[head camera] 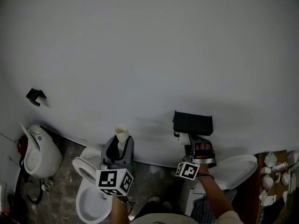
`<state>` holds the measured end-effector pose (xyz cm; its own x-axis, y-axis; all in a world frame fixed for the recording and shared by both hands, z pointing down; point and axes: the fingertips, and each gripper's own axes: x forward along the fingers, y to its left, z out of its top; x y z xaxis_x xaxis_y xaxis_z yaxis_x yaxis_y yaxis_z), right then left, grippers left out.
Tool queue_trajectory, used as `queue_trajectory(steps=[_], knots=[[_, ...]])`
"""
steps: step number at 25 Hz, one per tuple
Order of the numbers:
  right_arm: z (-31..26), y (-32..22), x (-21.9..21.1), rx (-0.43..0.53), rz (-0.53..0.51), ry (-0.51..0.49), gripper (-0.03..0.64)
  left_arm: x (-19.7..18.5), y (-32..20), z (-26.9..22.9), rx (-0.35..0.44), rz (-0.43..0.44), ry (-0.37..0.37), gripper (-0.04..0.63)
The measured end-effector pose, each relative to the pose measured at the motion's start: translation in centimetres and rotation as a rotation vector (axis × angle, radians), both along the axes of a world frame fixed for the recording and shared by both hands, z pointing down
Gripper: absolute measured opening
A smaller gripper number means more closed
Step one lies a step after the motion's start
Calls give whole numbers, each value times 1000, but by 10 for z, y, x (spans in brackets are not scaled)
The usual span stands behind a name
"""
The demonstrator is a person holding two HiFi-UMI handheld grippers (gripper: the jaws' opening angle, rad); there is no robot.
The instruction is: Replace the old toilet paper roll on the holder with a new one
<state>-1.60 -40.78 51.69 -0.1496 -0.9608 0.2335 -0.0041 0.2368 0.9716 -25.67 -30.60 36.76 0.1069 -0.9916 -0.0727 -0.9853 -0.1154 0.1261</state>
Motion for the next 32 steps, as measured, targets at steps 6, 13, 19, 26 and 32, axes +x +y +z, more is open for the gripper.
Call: queue_trajectory(steps=[6,13,19,26,32], knots=[[-3,6,-19,-17,-53,-33,282,-11,8,-2,5,-22,-3,190],[-10,30,-27,-56,-91,-135,321,0,4,-5,10,12,-10,190],[-44,66,-28,-128,-123,-422,308,22,-5,-12,24,70,-14,190],[-132,79,26,-102,-75,-1081,156,64,-22,-23,45,168,-14,190],[-168,78,86,7,-4,-1361,35,94,-30,-35,67,231,-9,190]])
